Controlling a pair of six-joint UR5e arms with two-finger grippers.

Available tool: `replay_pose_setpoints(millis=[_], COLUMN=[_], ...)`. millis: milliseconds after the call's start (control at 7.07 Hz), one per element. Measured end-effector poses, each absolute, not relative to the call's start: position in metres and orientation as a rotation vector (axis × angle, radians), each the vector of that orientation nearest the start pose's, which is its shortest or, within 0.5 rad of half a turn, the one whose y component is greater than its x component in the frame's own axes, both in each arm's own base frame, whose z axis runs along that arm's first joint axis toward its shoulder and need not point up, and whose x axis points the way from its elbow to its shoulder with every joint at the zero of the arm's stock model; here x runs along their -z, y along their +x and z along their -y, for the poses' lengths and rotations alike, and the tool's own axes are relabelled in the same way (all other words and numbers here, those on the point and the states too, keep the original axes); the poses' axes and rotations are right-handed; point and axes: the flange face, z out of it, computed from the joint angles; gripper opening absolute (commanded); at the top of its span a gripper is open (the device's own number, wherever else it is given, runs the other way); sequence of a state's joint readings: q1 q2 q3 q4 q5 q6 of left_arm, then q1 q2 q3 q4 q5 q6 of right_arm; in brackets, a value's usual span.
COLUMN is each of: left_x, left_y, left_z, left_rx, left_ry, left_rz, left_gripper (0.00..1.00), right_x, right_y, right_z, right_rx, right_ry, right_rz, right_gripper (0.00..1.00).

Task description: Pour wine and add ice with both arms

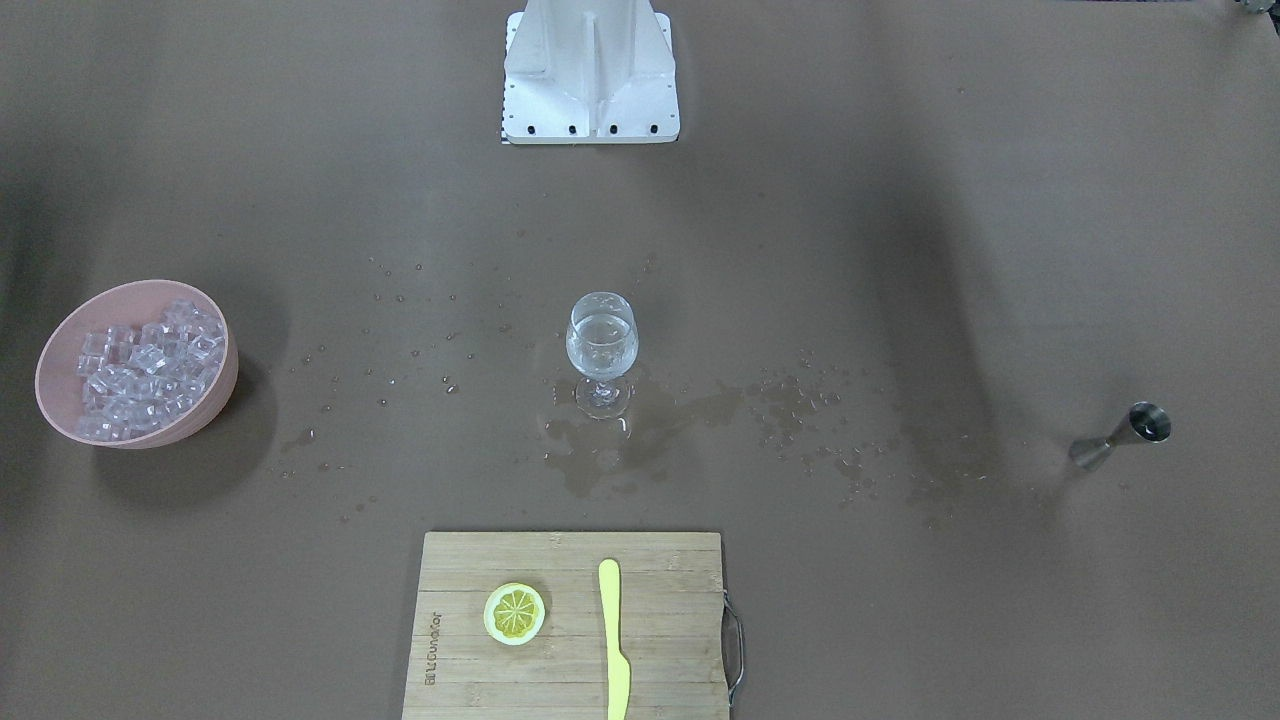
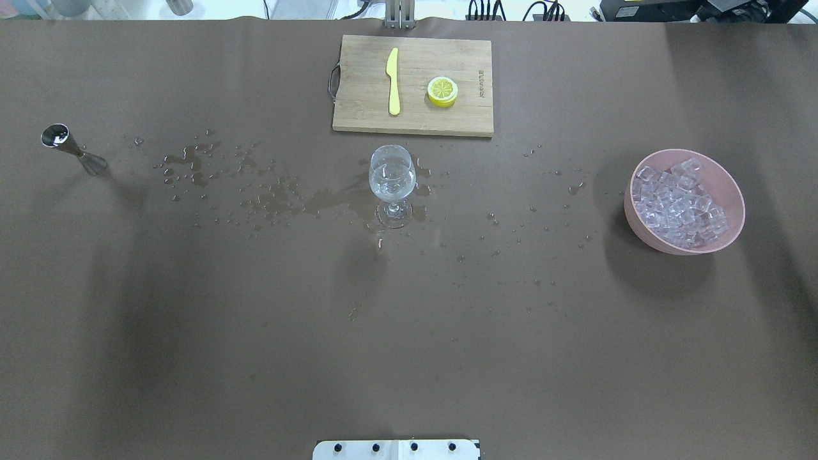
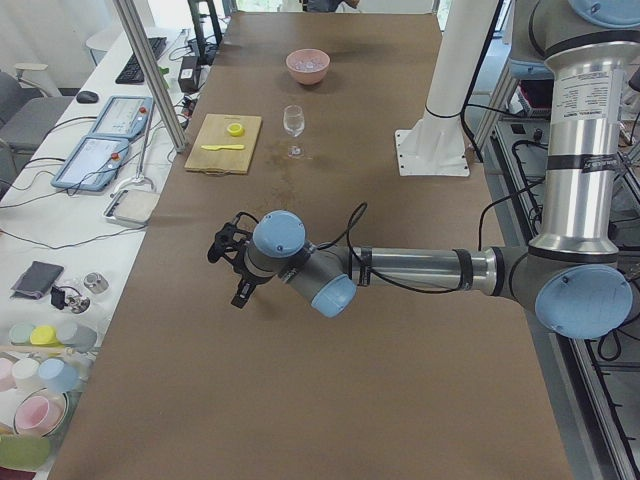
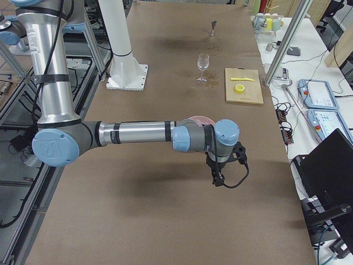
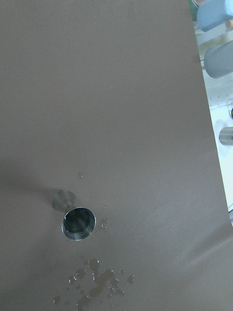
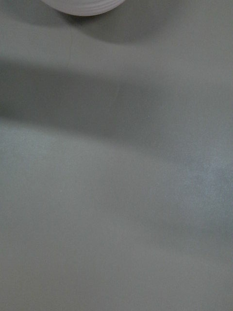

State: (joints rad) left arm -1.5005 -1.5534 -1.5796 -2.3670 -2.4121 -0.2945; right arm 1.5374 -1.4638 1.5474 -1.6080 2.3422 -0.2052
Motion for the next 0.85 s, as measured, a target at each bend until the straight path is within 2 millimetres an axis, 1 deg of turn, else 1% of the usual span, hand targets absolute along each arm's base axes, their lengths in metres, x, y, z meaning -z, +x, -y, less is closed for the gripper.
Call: replay_pose_setpoints(millis=[283,424,566,849], left_x=[-0.563,-0.563,-0.566,-0.58], left_y=[0.006,0.015,0.019,0.021], left_z=[0.509,0.512,0.512,0.509], left_rx=[-0.07,-0.023,-0.002,-0.005], left_ry=[0.608,0.602,0.612,0.659], left_rz=[-0.902,-0.905,-0.912,-0.931], left_gripper=[0.98,0.98,0.97,0.97], right_x=[-0.618,-0.618,-0.618,-0.617], right_y=[0.043,0.042,0.041,0.038], right_z=[0.541,0.542,0.542,0.542], right_rx=[0.25,0.251,0.253,0.257], right_ry=[0.11,0.11,0.109,0.108], right_rz=[0.768,0.768,0.769,0.779], right_gripper=[1.0,1.0,1.0,1.0])
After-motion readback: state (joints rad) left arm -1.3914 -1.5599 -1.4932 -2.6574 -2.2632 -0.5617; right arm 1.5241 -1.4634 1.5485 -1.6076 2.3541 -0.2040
